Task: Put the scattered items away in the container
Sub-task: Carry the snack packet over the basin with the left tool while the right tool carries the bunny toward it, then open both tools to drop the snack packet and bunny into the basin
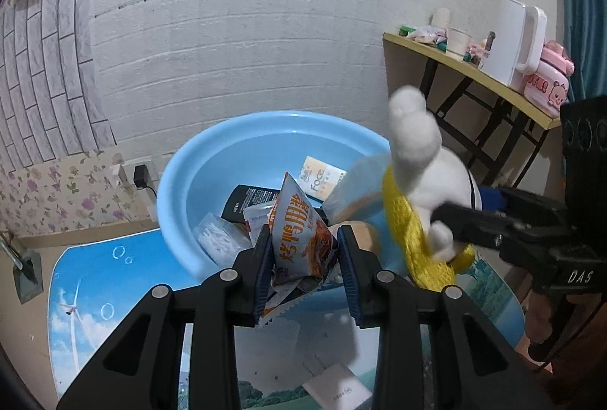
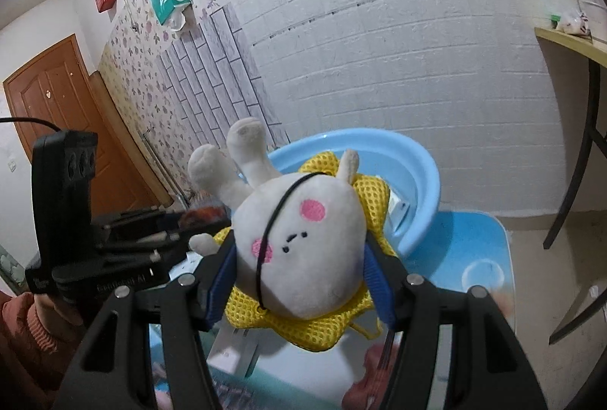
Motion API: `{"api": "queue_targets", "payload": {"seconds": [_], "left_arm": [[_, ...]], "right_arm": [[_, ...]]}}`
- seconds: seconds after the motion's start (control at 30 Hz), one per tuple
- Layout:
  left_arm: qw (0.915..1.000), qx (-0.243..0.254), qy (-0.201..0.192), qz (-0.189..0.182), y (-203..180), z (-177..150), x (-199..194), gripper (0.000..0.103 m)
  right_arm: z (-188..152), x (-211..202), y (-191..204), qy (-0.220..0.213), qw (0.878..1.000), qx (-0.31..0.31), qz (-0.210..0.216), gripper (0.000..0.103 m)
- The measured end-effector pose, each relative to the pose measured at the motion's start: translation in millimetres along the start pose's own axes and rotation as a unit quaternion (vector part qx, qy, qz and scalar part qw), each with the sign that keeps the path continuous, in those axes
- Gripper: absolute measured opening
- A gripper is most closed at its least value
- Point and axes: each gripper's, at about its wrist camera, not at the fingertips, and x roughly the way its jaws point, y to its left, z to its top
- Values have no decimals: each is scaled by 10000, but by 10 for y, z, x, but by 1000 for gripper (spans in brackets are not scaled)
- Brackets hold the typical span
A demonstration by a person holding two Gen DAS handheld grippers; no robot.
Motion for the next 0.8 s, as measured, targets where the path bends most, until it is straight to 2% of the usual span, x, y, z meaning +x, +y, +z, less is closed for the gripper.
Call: {"api": "queue_targets", "payload": {"seconds": [0.23, 0.37, 0.43, 0.5, 0.67, 0.8], "left_arm": [[9999, -7, 88, 57, 44, 10, 192, 33], [10000, -62, 51, 32, 93, 34, 243, 39], [10000, -79, 22, 33, 110, 50, 255, 46], [9999, -98, 1, 24, 116, 69, 261, 47], [9999, -143, -54, 19, 138, 67, 213, 52], [9997, -216, -114, 56, 176, 40, 113, 53]], "right_arm": [[140, 292, -96, -111, 9998, 149, -93, 62], [171, 442, -108, -95, 9998, 158, -95, 63], [181, 510, -144, -96, 9997, 220, -85, 63], [190, 553, -161, -106, 9996, 240, -128, 65], [211, 515, -141, -182, 9993, 208, -248, 73], [232, 365, -122, -353, 9982, 231, -420, 73]]}}
